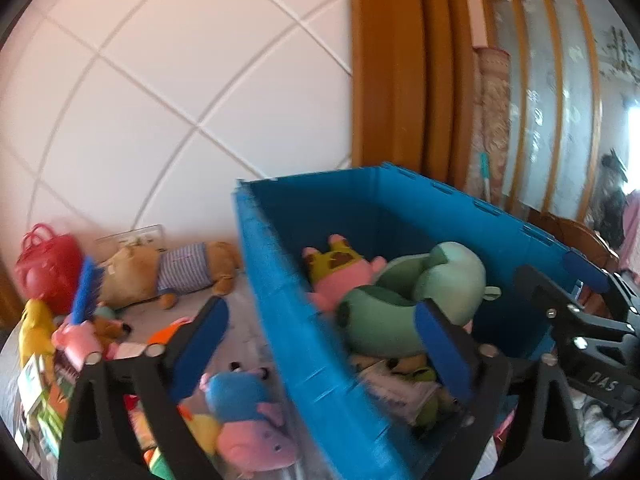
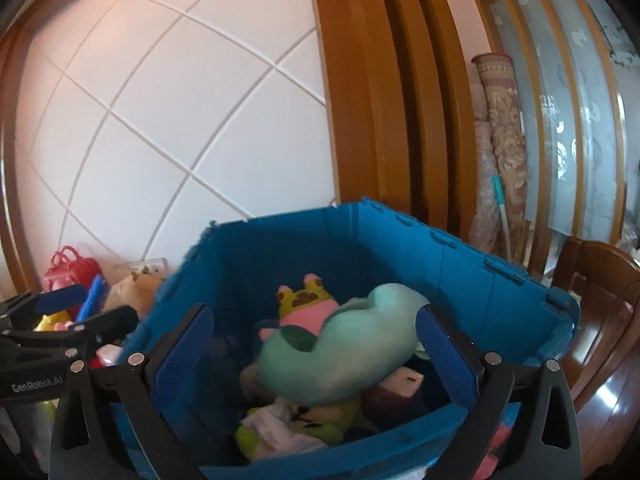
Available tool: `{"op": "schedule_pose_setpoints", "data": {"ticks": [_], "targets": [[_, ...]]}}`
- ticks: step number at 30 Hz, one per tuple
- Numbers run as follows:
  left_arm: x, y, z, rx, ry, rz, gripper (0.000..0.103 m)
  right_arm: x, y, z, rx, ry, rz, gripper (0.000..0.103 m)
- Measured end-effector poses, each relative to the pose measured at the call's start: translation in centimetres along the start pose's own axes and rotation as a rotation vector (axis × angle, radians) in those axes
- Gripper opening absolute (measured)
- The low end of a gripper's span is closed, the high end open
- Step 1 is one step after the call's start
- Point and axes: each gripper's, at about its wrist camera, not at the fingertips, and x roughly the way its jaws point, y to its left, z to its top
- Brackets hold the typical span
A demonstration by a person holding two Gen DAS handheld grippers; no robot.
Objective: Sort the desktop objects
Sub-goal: 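Withdraw both grippers from the crate back over the table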
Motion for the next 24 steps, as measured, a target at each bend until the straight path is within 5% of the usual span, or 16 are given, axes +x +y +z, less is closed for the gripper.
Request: {"op": "schedule_pose_setpoints", "data": {"ticks": [8, 17, 24], "targets": [[-6.7, 10.7, -6.2, -0.071, 0.027, 0.135, 0.103, -5.2, 9.0, -2.3, -0.031, -0.036, 0.076, 0.103], [-13.6, 26.8, -16.8, -0.165, 0.155, 0.303, 0.103, -6.7, 24.8, -9.3, -0.050, 0.075, 0.198, 0.103], [-16.4, 35.1, -23.5, -0.222, 0.284, 0.387, 0.103, -6.2, 34.0, -14.6, -0.067, 0.187, 0.298, 0.103]]}}
